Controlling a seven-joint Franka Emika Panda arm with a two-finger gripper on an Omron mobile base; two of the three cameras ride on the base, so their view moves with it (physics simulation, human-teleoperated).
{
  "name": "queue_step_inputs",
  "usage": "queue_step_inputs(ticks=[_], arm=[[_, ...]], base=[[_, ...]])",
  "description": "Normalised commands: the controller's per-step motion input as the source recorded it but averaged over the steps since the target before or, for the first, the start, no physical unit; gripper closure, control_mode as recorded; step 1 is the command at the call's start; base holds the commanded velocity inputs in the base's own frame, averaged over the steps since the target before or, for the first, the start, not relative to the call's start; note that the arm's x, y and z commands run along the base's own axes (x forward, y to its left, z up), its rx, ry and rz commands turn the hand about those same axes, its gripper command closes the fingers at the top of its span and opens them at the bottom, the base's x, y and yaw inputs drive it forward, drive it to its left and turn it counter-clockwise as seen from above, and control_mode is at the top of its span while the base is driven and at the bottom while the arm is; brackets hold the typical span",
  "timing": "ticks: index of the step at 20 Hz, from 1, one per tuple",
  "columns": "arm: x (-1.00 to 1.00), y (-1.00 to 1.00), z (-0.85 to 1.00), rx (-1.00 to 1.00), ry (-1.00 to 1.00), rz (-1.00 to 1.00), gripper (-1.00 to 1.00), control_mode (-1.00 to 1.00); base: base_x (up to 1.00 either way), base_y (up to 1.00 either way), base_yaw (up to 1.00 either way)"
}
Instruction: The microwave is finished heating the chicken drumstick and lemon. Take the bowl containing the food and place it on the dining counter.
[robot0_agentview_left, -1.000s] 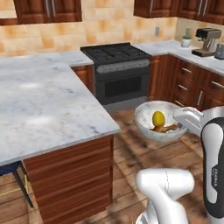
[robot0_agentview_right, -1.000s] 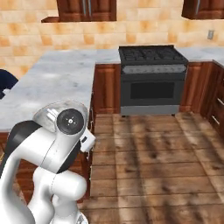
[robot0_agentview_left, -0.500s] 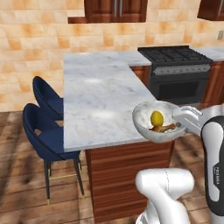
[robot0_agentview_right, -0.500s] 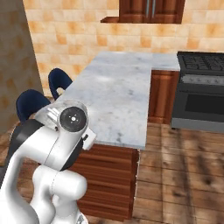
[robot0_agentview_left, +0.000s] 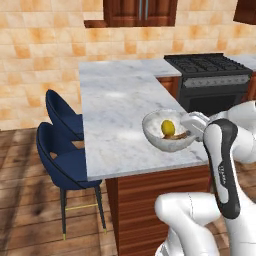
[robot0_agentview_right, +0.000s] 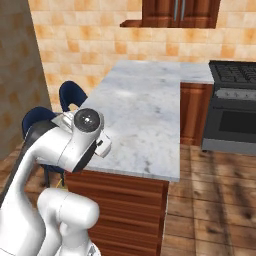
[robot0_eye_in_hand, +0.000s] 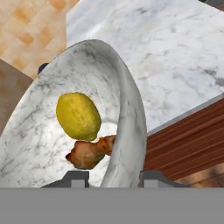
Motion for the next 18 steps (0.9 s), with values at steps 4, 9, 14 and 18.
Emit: queue_step_inputs(ticks=[4, 9, 14, 18], arm=[[1.00, 0.00, -0.31, 0.01, 0.15, 0.00, 1.00, -1.00], [1.00, 0.21, -0.73, 0.00, 0.11, 0.00, 1.00, -1.00], [1.00, 0.35, -0.74, -0.01, 0.03, 0.00, 1.00, -1.00], [1.00, 0.33, -0.66, -0.03, 0.00, 0.00, 1.00, -1.00]], base=[[0.00, 0.00, 0.00], [0.00, 0.00, 0.00], [0.00, 0.00, 0.00], [0.00, 0.00, 0.00]])
